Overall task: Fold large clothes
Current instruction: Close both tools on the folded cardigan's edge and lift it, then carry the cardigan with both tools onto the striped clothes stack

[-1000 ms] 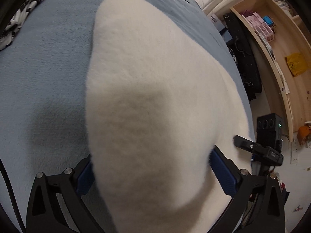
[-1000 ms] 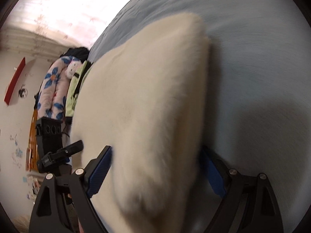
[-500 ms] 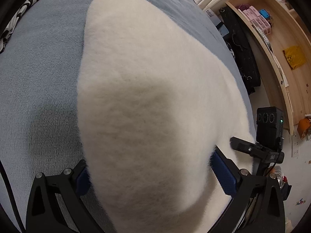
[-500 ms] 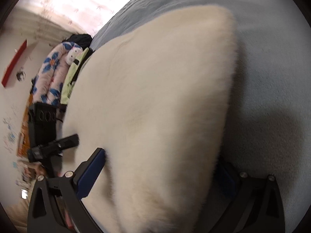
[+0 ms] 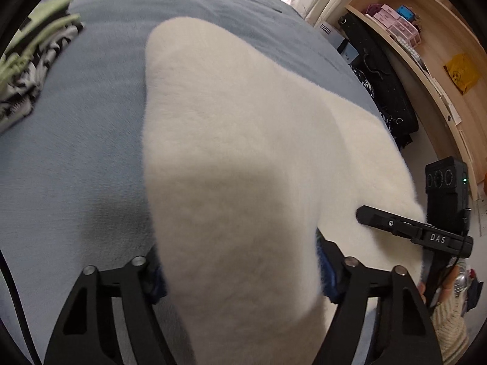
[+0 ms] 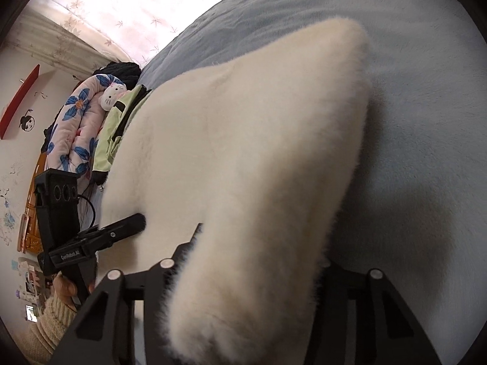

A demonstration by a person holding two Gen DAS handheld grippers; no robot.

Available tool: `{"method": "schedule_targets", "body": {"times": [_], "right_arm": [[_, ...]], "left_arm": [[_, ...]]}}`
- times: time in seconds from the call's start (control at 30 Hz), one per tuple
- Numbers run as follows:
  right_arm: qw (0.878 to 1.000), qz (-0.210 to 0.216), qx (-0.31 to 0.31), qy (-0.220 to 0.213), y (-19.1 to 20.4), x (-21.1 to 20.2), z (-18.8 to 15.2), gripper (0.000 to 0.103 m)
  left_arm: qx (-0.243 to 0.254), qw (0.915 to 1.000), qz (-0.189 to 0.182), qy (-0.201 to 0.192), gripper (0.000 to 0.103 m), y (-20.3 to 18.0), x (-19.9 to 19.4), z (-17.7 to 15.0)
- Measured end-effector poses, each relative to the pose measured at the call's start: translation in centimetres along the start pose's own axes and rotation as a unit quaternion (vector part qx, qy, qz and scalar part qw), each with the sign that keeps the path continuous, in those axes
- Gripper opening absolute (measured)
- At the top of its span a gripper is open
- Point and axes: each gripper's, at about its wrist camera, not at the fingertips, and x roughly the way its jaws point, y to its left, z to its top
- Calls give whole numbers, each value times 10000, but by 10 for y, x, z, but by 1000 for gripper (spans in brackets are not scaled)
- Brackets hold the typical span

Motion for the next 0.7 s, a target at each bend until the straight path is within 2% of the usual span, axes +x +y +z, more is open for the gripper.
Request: {"method": "schedule_targets", "body": {"times": [0.23,0.47,0.7], "right_arm": [[9999,142,-16,86,30,-8,-39,44],[9991,401,104,58,67,-6,-90,43],[9984,500,-271,76,136,-5,-127,42]], "left_arm": [[118,9998,138,-33,67,-4,-37,-18],[89,9994,347,1,66,19,-87,-67],[177,9979,613,-110,65,44,-145,-108]]}}
